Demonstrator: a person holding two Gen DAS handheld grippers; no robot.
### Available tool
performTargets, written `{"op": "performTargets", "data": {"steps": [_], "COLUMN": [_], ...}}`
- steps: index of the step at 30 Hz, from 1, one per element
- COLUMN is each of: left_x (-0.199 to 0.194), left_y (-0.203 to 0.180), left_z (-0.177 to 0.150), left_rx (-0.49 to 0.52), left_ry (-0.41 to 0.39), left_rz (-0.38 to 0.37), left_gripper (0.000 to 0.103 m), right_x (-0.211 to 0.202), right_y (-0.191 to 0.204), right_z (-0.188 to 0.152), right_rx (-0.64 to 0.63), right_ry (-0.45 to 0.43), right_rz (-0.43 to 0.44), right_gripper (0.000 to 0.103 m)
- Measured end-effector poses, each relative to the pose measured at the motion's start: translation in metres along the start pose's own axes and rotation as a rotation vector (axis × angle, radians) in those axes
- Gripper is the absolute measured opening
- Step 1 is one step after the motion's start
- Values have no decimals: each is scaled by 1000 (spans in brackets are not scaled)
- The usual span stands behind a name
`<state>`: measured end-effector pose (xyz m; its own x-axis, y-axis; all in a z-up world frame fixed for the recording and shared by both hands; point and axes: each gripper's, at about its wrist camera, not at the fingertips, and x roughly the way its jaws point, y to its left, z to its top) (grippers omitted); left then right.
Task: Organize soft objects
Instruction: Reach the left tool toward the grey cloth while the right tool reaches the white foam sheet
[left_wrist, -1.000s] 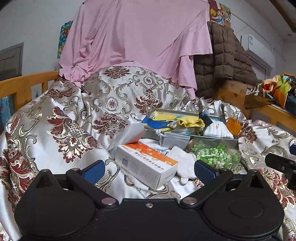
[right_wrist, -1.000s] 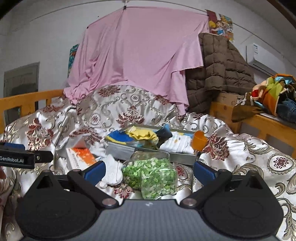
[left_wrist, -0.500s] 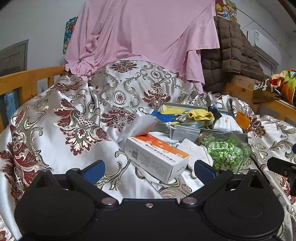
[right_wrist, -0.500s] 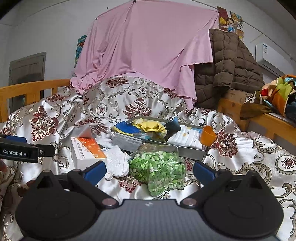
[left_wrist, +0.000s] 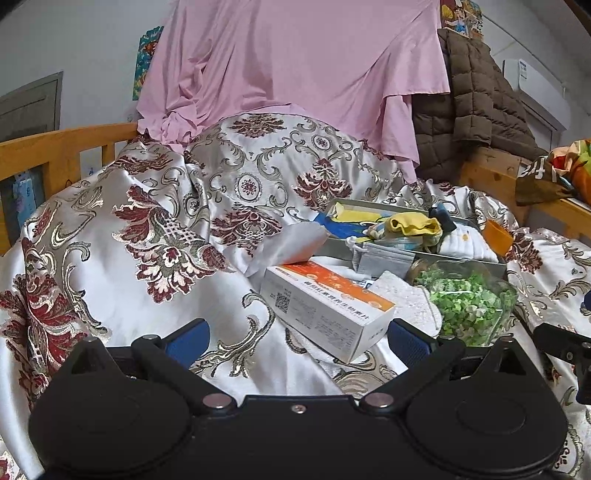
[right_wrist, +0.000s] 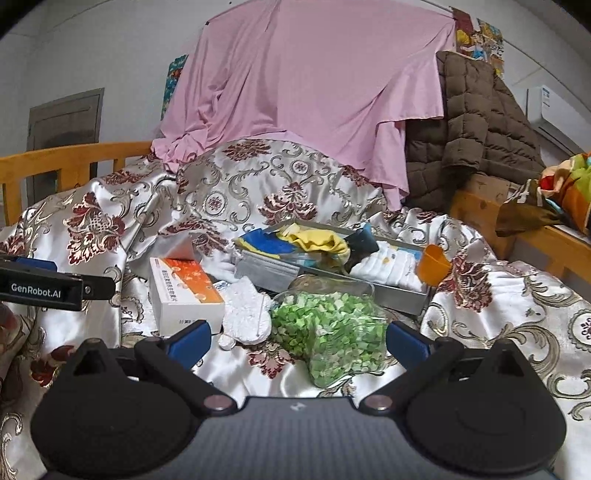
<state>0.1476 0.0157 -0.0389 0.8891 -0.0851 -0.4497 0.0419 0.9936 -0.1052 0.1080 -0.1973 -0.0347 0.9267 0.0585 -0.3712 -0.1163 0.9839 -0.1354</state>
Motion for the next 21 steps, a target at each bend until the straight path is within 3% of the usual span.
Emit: {"op": "performTargets", "data": {"steps": [21], "left_x": [14], "left_y": [16], "left_z": [3], "left_rx": [-89], "left_ry": [-13], "left_rz": [3], "left_gripper": [102], "right_x": [27], "right_y": [13], "right_z": [-5], "right_rx": [-11], "right_ry": [27], "right_rz": [40], "right_gripper": [103]}}
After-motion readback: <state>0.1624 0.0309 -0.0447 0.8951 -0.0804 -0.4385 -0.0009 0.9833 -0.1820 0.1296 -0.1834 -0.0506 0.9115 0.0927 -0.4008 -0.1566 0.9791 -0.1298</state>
